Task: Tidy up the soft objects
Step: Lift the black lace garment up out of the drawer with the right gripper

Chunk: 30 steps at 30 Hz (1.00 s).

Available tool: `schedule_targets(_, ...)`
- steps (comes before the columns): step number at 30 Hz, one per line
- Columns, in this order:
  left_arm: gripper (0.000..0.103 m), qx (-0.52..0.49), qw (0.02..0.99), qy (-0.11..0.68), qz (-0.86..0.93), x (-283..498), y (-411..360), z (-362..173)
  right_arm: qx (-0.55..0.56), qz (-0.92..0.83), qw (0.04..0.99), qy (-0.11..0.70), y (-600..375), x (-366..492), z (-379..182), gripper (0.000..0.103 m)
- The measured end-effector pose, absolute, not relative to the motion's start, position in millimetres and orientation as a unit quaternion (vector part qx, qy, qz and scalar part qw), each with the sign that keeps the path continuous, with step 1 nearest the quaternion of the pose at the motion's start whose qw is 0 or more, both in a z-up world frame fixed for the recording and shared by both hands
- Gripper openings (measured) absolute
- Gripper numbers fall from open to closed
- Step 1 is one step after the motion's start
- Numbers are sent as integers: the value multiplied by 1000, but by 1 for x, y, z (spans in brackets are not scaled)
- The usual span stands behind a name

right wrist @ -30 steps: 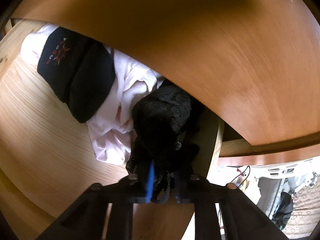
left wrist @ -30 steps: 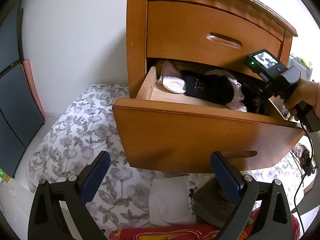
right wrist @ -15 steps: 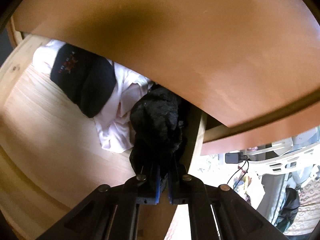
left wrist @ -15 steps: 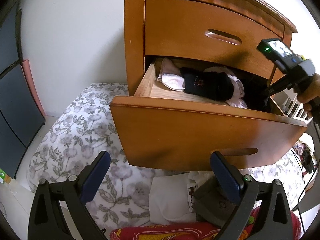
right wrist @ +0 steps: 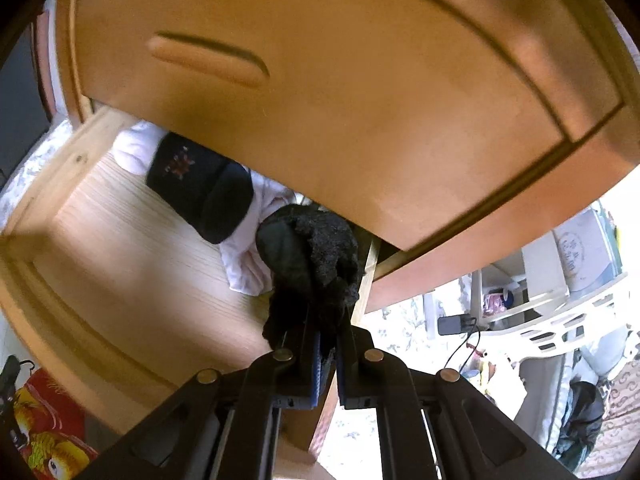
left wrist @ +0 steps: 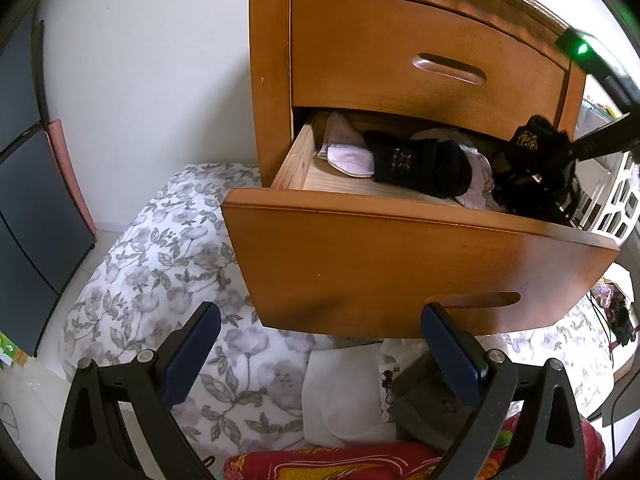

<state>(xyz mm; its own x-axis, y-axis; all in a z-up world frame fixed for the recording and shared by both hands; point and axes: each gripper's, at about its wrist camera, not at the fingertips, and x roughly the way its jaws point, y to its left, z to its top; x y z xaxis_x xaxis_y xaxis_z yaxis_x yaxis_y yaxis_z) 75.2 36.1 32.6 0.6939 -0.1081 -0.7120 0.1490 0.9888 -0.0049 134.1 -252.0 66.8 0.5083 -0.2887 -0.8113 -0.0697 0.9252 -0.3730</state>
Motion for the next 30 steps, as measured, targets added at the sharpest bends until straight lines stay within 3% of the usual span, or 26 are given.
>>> schedule_targets(30, 100, 29, 926, 374, -47, 69, 38, 36, -157, -59, 937, 306, -221, 16, 217, 6)
